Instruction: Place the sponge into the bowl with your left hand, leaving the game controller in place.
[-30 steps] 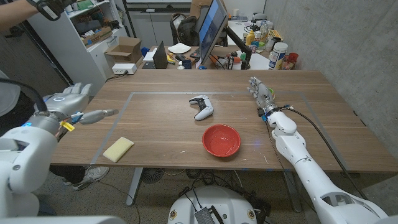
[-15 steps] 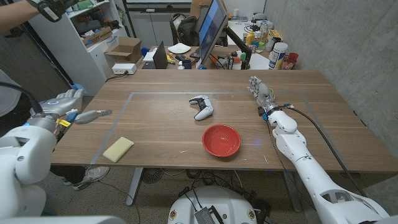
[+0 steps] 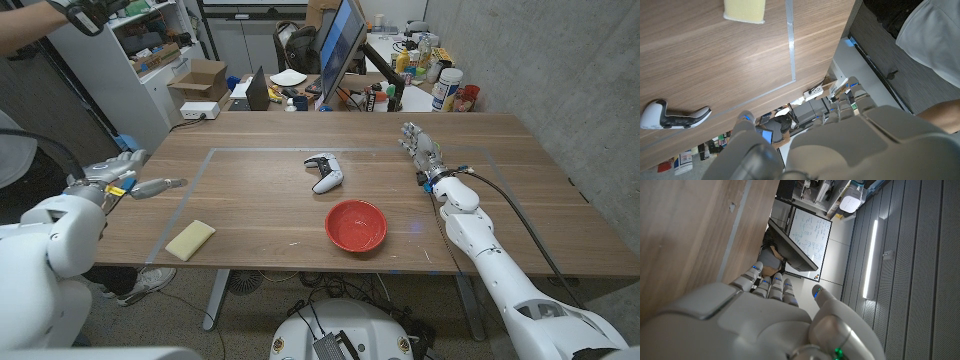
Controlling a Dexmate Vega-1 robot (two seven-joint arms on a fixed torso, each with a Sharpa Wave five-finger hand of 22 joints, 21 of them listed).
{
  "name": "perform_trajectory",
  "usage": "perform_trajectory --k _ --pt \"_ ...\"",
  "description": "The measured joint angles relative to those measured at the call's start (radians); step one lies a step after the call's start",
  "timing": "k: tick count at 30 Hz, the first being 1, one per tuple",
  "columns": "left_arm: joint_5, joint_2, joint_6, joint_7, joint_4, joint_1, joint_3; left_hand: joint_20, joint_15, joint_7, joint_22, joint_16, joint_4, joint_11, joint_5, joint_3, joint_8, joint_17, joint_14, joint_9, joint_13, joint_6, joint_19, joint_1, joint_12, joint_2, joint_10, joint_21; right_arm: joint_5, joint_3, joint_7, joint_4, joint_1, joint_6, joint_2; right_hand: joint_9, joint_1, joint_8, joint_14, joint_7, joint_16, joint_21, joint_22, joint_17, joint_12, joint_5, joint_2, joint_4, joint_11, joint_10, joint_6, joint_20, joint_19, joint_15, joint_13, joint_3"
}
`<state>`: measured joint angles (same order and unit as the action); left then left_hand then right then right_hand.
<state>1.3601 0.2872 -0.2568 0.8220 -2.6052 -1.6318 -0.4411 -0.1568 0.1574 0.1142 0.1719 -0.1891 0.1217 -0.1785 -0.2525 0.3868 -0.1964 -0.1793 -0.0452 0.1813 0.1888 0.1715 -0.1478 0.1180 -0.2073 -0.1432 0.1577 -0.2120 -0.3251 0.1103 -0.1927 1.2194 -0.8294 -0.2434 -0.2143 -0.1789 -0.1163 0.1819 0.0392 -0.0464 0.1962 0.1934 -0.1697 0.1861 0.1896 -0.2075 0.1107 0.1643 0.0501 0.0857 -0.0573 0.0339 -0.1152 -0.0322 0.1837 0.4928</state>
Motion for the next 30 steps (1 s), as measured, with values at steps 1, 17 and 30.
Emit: perform_trajectory --k 1,17,30 --pt "-0.001 0.002 -0.002 0.002 0.001 0.001 0.001 0.000 0.000 0.000 0.000 0.000 0.000 0.000 0.000 0.000 0.000 0.000 0.000 0.000 0.000 0.000 0.000 0.000 0.000 0.000 0.000 0.000 0.000 -0.001 -0.001 -0.004 0.002 -0.001 0.001 0.000 0.000 0.000 0.000 0.000 0.000 0.000 0.000 0.000 0.000 0.000 0.000 0.000 0.000 0.000 0.000 0.000 0.000 0.000 0.000 0.000" --pt "-0.019 0.108 -0.109 0.082 0.044 0.004 0.063 0.000 0.003 0.000 0.000 0.000 0.000 -0.005 0.000 -0.008 0.000 0.000 0.003 0.000 0.000 0.000 0.000 0.009 0.000 0.001 -0.005 0.000 0.003 -0.010 -0.027 -0.051 0.026 -0.024 0.010 0.000 0.004 0.000 0.000 0.000 -0.004 0.000 0.000 0.000 0.000 0.000 0.004 -0.004 0.000 0.000 0.000 0.000 0.000 0.000 0.000 0.004" --pt "-0.039 0.168 -0.169 0.124 0.071 -0.011 0.088 0.000 0.003 0.000 0.000 0.000 0.004 -0.006 -0.007 -0.012 0.000 0.000 0.003 0.000 0.000 0.000 0.000 0.009 0.000 0.001 -0.005 0.009 0.005 -0.012 -0.049 -0.083 0.044 -0.039 0.020 0.000 0.004 0.000 0.000 0.000 -0.004 0.000 0.000 -0.005 0.000 0.000 0.004 -0.004 0.000 0.000 0.000 0.000 0.000 0.000 0.000 0.004"
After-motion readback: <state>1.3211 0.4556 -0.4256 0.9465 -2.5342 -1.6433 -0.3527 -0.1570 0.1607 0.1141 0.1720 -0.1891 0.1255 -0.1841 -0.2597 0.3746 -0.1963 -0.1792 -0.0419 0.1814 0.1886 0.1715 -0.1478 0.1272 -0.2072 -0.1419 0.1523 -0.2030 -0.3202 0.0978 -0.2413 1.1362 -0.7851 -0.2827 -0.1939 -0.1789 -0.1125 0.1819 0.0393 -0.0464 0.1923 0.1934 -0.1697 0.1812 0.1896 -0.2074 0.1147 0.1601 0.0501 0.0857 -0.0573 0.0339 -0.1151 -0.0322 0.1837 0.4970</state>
